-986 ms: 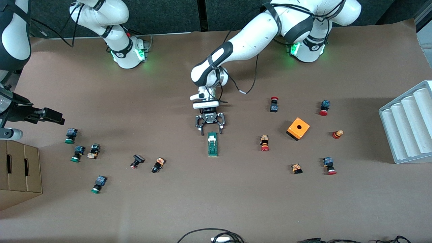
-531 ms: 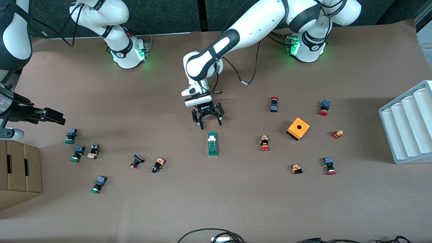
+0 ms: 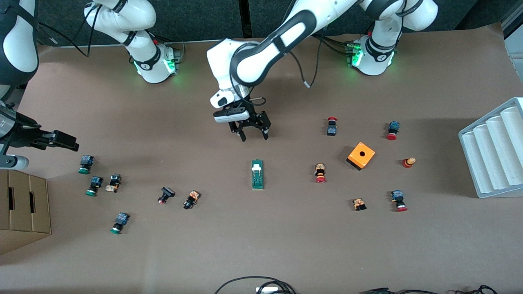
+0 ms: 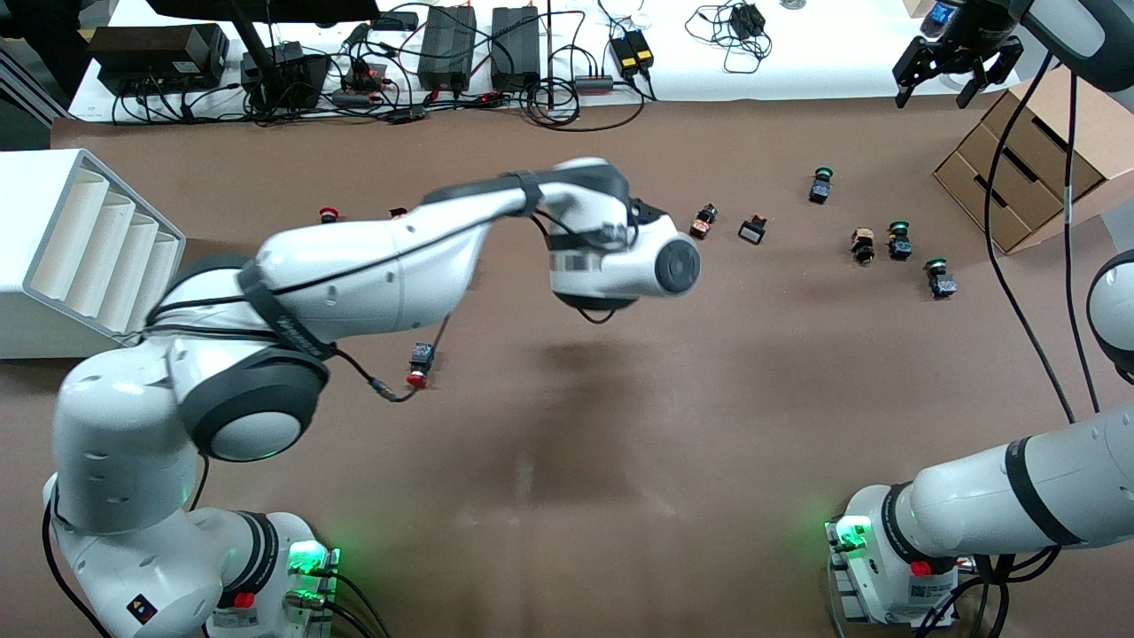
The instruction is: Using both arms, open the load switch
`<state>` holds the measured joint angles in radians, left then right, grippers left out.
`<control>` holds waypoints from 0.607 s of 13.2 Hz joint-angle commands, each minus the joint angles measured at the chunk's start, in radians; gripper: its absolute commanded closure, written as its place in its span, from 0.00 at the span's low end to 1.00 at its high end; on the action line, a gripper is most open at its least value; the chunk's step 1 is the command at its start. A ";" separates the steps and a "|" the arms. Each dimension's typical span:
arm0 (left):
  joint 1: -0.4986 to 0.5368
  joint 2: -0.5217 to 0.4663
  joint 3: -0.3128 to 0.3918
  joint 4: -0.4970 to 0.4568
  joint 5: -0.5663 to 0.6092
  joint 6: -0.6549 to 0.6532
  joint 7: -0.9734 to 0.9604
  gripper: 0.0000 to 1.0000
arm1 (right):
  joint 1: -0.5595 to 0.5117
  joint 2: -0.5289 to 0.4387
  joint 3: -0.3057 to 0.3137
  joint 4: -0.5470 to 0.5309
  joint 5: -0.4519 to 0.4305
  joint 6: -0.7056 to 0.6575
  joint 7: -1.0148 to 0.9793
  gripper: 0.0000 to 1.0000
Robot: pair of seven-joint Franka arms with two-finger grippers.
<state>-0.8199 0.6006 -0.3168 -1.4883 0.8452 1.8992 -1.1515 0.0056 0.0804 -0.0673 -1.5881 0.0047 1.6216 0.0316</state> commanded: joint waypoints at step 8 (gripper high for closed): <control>0.172 -0.281 0.079 -0.021 -0.449 -0.215 0.654 0.00 | -0.001 0.006 0.004 0.014 -0.029 0.001 -0.010 0.00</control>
<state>-0.7115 0.3921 -0.2323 -1.4856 0.4533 1.7171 -0.6082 0.0057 0.0805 -0.0670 -1.5881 0.0047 1.6216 0.0316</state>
